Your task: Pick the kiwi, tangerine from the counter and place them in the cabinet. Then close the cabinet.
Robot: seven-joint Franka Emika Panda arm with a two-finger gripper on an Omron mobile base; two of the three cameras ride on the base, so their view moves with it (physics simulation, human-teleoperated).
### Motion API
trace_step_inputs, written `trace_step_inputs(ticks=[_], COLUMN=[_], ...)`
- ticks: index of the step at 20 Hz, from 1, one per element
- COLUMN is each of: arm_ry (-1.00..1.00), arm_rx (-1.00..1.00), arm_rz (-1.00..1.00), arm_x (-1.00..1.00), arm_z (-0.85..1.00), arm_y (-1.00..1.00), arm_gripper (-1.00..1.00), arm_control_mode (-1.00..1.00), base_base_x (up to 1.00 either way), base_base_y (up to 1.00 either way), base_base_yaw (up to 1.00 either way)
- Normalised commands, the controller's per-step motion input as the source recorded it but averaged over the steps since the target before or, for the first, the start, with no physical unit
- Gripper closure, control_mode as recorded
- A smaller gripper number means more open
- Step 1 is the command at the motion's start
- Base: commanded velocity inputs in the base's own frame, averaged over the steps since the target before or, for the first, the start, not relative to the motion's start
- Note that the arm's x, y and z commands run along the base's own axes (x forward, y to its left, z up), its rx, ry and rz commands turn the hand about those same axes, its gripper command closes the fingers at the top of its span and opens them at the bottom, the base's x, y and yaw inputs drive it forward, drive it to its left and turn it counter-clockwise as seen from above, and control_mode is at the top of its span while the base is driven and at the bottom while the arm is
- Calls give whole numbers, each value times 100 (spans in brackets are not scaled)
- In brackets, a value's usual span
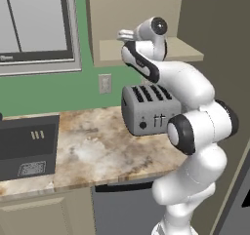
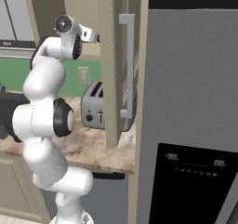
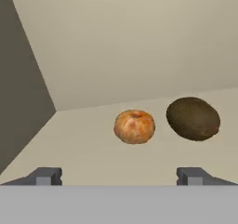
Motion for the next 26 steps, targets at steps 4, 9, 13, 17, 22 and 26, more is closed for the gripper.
trace_step_inputs(ticks=[4, 9, 13, 17, 22, 26], arm_ry=[-14, -13, -5, 0, 5, 11], arm_rx=[0, 0, 0, 0, 0, 0], arm_rz=[3, 0, -3, -10, -16, -18], arm_x=[-100, -100, -100, -100, -100, -100], arm_z=[0, 22, 46, 66, 56, 50], arm_y=[-23, -21, -1, 0, 0, 0], arm_gripper=[-100, -100, -100, -100, -100, -100], arm_control_mode=[-100, -100, -100, -100, -100, -100], base_base_x=[0, 0, 0, 0, 0, 0], base_base_y=[0, 0, 0, 0, 0, 0], base_base_yaw=[0, 0, 0, 0, 0, 0])
